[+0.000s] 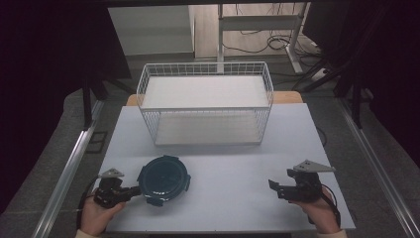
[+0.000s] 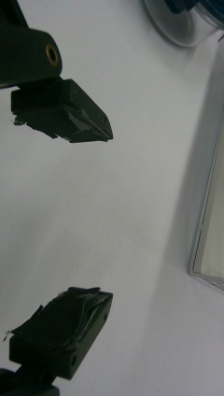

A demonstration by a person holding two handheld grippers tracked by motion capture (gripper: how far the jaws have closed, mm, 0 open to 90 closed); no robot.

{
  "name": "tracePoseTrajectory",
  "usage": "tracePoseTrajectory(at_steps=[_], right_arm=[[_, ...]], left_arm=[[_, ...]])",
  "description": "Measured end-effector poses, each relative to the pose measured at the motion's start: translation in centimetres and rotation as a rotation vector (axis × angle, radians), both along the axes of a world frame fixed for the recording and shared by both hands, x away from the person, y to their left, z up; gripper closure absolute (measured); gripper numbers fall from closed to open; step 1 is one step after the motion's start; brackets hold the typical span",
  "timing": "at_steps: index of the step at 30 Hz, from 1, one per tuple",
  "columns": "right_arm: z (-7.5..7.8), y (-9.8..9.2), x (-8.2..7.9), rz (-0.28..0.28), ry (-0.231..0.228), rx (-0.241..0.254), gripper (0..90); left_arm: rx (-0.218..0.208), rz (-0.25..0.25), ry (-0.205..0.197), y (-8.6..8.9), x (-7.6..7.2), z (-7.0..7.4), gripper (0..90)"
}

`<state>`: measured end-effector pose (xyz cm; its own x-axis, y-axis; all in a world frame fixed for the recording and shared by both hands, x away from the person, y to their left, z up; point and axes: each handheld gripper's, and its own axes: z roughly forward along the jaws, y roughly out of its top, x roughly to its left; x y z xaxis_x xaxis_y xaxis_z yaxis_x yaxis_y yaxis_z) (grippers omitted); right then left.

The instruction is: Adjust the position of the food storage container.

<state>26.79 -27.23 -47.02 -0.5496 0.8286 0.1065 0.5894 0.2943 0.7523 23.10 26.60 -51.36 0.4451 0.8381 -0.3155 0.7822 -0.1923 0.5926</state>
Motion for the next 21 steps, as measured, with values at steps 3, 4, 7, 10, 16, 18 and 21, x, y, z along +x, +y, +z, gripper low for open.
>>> tracePoseTrajectory(at_steps=[3,4,7,10,16,18,21], right_arm=[[0.0,0.0,0.0,0.003,0.001,-0.002,17.9],[-0.1,0.0,0.0,0.003,0.002,-0.002,17.9],[-0.1,0.0,0.0,0.001,0.004,-0.003,17.9],[-0.1,-0.1,0.0,0.001,0.005,-0.002,17.9],[0.0,0.1,0.0,0.013,0.016,0.025,17.8],[0.0,0.1,0.0,0.015,0.017,0.023,17.8],[-0.1,0.1,0.0,0.013,0.019,0.021,17.7]], left_arm=[[0.009,-0.011,-0.006,-1.2,0.7,0.2,90.0],[0.012,-0.019,-0.005,-1.5,0.9,0.3,90.0],[0.013,-0.041,0.000,-2.5,1.3,0.3,90.0],[0.016,-0.063,0.003,-3.3,1.7,0.4,90.0],[0.007,-0.076,0.008,-4.4,2.6,0.4,90.0],[0.008,-0.079,0.007,-4.9,2.8,0.5,90.0],[0.009,-0.089,0.004,-5.6,3.0,0.6,90.0]])
